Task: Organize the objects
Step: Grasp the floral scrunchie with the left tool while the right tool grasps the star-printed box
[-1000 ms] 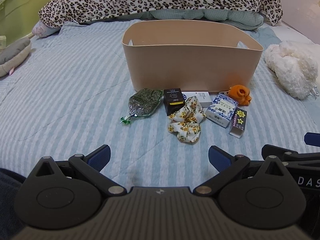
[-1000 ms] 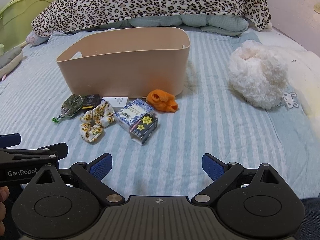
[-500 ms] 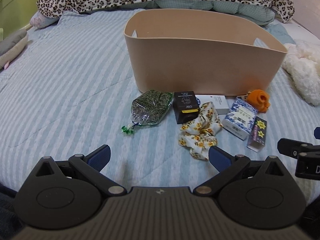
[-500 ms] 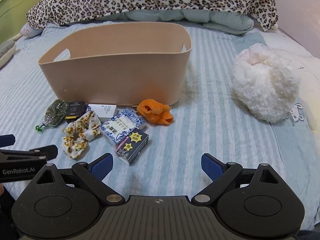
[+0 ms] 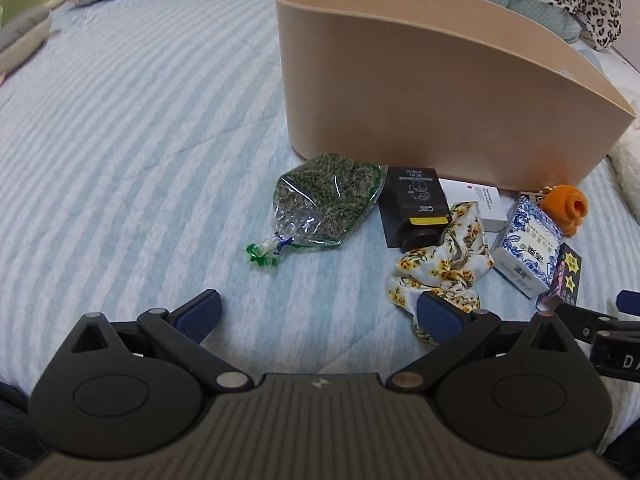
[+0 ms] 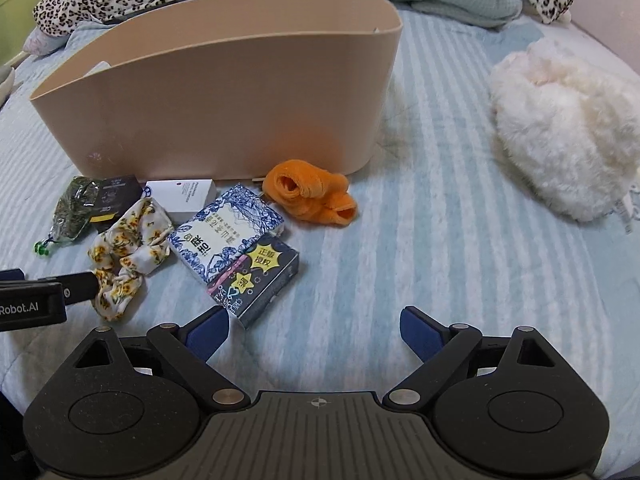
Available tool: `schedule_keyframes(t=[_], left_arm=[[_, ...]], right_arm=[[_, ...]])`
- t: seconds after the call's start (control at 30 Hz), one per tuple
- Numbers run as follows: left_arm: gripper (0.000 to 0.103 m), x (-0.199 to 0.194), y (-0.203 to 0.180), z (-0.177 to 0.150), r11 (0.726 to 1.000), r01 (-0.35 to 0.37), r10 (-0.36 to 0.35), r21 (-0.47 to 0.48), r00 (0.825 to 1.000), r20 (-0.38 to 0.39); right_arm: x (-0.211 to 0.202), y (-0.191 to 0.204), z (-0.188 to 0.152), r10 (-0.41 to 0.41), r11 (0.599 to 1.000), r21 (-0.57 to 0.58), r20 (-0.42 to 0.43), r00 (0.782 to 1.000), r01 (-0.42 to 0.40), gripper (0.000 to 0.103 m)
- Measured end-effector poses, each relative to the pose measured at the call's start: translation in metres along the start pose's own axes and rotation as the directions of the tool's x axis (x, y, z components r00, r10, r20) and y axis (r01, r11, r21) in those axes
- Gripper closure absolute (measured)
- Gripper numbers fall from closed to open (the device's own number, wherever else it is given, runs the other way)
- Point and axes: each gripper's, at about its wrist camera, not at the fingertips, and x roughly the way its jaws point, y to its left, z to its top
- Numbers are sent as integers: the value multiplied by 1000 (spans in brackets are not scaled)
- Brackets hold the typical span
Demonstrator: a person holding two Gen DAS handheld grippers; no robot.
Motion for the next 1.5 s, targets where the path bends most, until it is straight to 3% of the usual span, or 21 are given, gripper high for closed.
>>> schedule_keyframes(t=[0.27, 0.37, 0.6, 0.73, 0.9, 0.93, 1.0, 1.1, 1.33, 1.5], left_arm=[[0, -9, -8, 4, 997, 68, -68, 38, 998, 7], [0, -10, -10, 9, 997, 67, -69, 43, 997, 28], [0, 15, -17, 12, 994, 64, -64, 89, 998, -2], [2, 16, -15, 11, 994, 75, -74, 83, 997, -16], [47, 9, -19, 7, 992, 58, -62, 114, 998, 33], [52, 8, -20, 6, 991, 63, -68, 119, 997, 40], [73, 4, -22, 4, 988, 75, -84, 137, 995, 56], [93, -2, -24, 0, 982, 82, -95, 167, 993, 67], [98, -9, -14, -6, 982, 140, -145, 128, 989, 34], [99, -38, -16, -2, 980, 144, -158, 137, 983, 93]], right_arm=[[4, -2, 5, 58, 998, -3, 1, 998, -58, 11], [0, -2, 6, 80, 997, -2, 14, 997, -80, 10], [16, 4, 11, 111, 994, 11, -3, 994, -111, 13], [17, 10, 11, 110, 994, -7, 22, 994, -110, 23], [14, 15, 10, 126, 992, -39, 42, 991, -124, 45], [13, 17, 9, 132, 990, -49, 46, 990, -129, 51], [12, 20, 8, 137, 989, -65, 56, 989, -133, 53], [8, 22, 4, 123, 989, -88, 73, 990, -116, 53], [-2, 14, -1, 102, 993, -62, 78, 992, -97, 53], [-16, 3, -1, 107, 993, -59, 118, 987, -100, 53]])
